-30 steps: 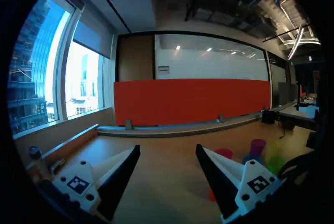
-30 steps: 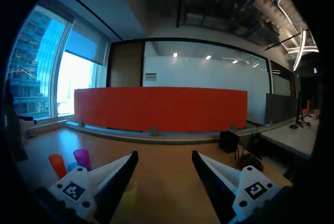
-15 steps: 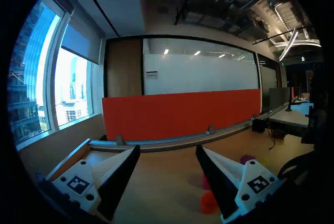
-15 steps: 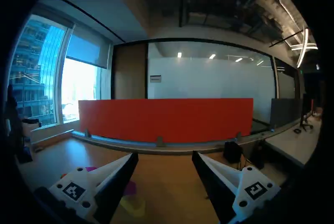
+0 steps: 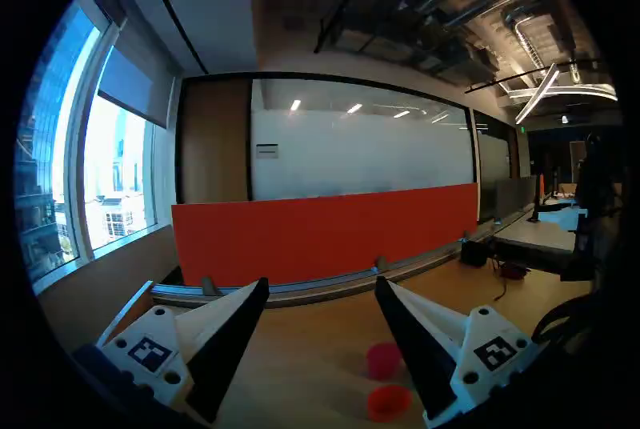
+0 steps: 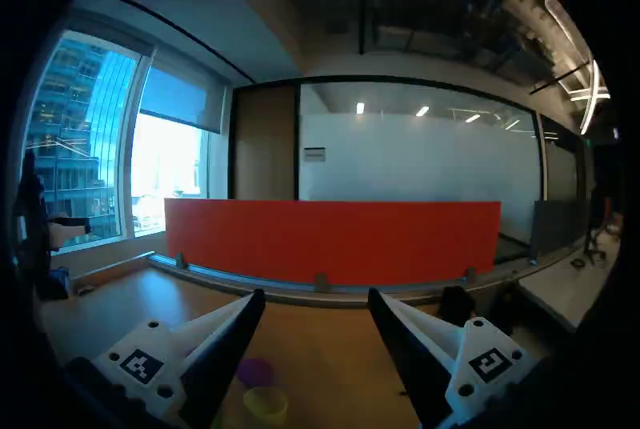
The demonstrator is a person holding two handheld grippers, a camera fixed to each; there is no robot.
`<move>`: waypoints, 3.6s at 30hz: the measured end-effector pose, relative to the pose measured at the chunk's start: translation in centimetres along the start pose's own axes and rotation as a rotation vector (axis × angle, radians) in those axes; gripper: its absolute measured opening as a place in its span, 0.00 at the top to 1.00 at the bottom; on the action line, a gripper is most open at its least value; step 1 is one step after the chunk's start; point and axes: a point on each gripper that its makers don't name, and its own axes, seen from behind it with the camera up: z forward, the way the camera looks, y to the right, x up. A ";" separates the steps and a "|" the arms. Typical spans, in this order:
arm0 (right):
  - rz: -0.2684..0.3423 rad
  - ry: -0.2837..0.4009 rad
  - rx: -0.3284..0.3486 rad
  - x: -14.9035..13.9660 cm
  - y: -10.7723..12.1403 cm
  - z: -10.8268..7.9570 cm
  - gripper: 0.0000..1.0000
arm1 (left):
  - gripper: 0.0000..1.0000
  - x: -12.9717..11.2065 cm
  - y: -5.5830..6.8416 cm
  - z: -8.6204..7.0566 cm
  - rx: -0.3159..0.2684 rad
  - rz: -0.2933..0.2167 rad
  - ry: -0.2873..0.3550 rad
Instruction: Pour water
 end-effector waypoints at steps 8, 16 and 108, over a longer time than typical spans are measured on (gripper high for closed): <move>0.016 -0.008 0.139 0.2 -2.5 -0.4 0.00 | 0.01 -0.1 2.7 0.6 -0.125 0.026 -0.010; 0.020 0.012 0.250 1.5 -5.0 -1.1 0.00 | 0.01 0.2 4.7 1.1 -0.220 0.035 -0.013; -0.269 -0.516 0.738 -22.1 -14.3 -4.7 0.00 | 0.01 -18.0 14.2 0.0 -0.655 0.168 -0.432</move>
